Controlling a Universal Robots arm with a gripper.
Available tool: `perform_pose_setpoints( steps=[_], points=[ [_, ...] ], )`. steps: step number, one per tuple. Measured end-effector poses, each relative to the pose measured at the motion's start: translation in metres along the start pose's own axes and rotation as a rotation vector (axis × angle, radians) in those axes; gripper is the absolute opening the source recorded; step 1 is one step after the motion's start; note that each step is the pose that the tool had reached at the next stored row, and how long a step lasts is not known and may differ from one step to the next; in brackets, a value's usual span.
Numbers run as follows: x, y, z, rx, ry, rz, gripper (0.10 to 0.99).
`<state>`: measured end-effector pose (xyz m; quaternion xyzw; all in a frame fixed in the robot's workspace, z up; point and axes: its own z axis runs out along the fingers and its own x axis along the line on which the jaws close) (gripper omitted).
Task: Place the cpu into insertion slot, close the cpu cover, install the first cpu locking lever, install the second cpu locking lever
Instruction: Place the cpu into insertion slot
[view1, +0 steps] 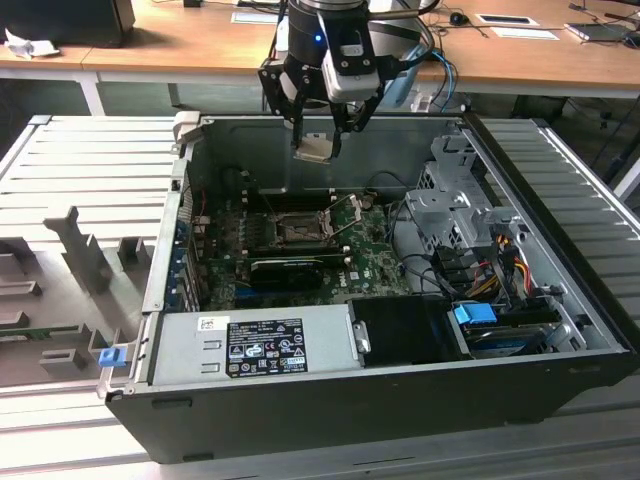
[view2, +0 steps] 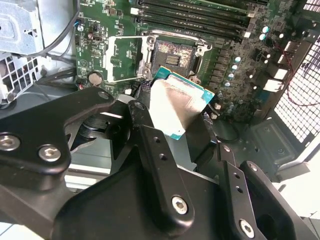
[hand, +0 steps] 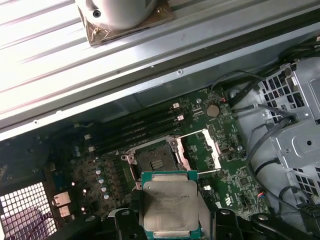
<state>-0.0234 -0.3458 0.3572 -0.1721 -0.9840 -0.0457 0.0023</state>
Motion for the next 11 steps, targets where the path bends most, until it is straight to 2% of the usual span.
perform_pose_setpoints(
  steps=[11],
  points=[
    [0.0000,0.0000,0.0001,0.000,-0.0025,0.027,0.525]
  ],
)
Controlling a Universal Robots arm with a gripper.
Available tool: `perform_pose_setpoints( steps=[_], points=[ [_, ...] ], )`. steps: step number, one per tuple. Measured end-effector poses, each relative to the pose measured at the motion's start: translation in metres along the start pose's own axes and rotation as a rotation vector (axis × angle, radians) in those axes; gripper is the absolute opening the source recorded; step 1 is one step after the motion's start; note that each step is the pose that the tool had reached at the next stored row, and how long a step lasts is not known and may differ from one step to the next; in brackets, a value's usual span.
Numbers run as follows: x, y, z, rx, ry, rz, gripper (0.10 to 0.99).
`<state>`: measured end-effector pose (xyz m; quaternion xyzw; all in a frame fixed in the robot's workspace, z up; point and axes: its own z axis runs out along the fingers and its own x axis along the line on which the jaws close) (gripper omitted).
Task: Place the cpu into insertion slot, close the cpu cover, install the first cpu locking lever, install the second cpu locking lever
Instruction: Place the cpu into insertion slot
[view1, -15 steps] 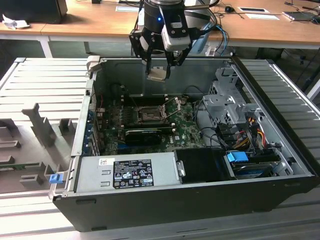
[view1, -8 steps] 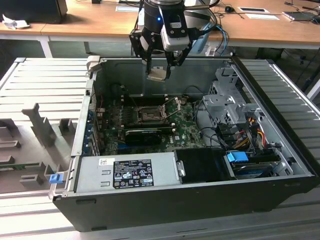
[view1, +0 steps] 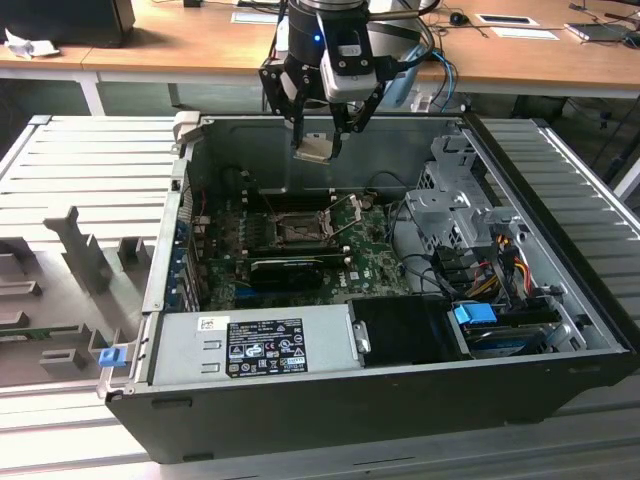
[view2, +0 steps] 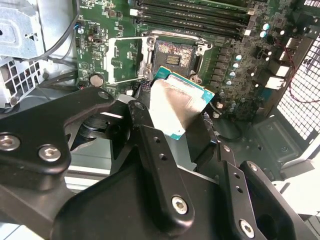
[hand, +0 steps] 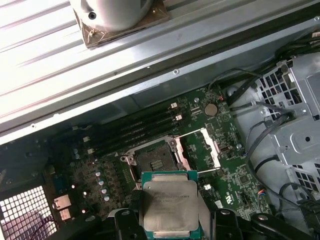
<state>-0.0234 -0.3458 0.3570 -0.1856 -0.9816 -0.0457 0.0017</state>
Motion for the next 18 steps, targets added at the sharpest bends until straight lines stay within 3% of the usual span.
perform_pose_setpoints(
  steps=[18],
  points=[
    [0.0000,0.0000,0.0004,-0.001,-0.0053,0.059,0.525]
  ],
)
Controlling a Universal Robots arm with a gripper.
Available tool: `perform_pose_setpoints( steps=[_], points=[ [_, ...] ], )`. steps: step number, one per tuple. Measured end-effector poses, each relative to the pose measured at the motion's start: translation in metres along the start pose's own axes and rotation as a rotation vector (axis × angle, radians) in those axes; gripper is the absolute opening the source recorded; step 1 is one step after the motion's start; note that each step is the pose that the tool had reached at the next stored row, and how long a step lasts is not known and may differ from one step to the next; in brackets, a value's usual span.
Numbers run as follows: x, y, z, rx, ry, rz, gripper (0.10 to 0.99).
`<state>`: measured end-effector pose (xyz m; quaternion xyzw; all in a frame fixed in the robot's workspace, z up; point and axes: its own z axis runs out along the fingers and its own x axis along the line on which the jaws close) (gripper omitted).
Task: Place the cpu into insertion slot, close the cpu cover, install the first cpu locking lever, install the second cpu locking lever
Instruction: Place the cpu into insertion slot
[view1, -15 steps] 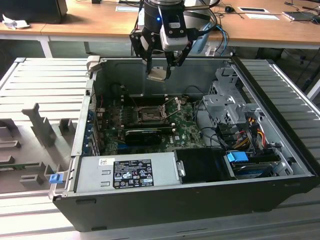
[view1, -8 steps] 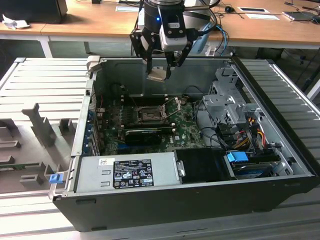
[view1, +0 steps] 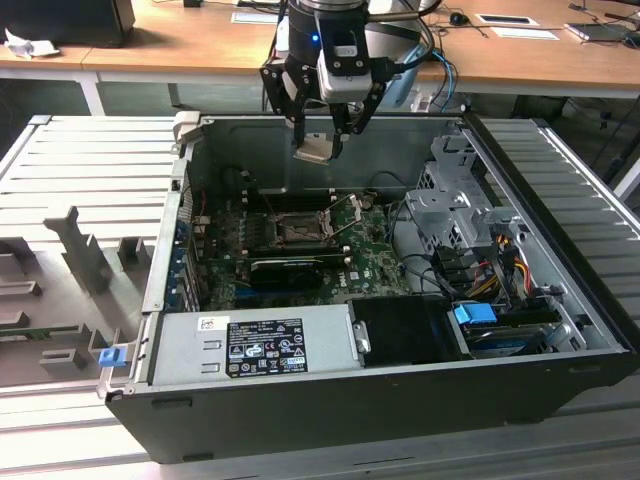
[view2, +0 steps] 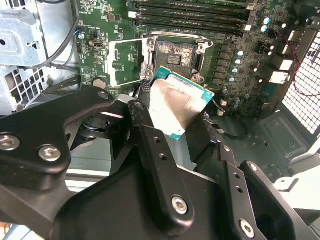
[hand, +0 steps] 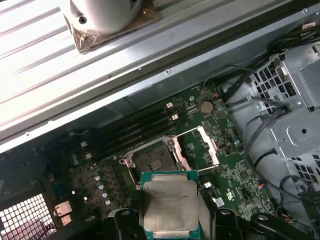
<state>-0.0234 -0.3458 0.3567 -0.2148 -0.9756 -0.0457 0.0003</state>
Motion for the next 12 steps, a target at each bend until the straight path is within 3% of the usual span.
perform_pose_setpoints(
  steps=[12],
  points=[
    [0.0000,0.0000,0.0002,-0.001,-0.0063,0.070,0.525]
  ],
)
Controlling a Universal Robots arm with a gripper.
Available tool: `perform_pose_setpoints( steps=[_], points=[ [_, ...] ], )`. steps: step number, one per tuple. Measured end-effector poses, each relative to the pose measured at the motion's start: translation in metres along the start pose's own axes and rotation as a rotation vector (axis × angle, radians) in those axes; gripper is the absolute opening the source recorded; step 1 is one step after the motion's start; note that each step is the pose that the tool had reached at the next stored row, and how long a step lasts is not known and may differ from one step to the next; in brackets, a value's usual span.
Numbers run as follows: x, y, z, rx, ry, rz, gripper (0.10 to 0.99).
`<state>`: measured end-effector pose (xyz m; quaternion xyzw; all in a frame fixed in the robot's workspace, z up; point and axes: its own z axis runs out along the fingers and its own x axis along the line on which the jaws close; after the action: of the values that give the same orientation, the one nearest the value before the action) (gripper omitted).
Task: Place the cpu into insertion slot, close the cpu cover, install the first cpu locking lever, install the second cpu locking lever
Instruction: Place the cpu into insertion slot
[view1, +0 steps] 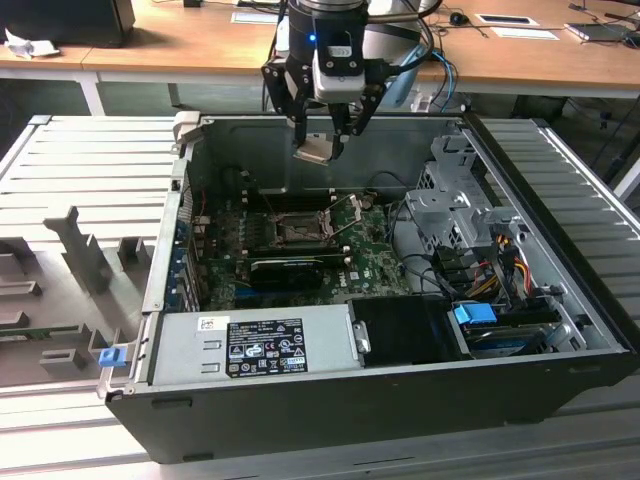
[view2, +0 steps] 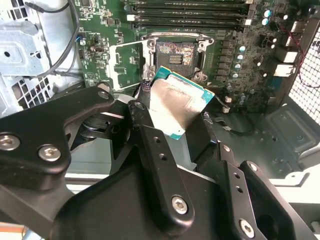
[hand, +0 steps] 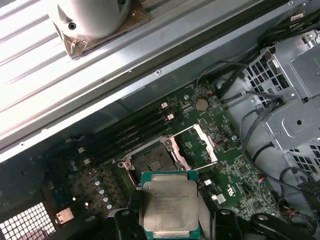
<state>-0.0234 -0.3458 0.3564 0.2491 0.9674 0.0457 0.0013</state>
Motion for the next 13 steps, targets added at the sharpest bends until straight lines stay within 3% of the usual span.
perform_pose_setpoints(
  steps=[13],
  points=[
    [0.0000,0.0000,0.0004,-0.001,-0.0058,0.065,0.525]
  ],
)
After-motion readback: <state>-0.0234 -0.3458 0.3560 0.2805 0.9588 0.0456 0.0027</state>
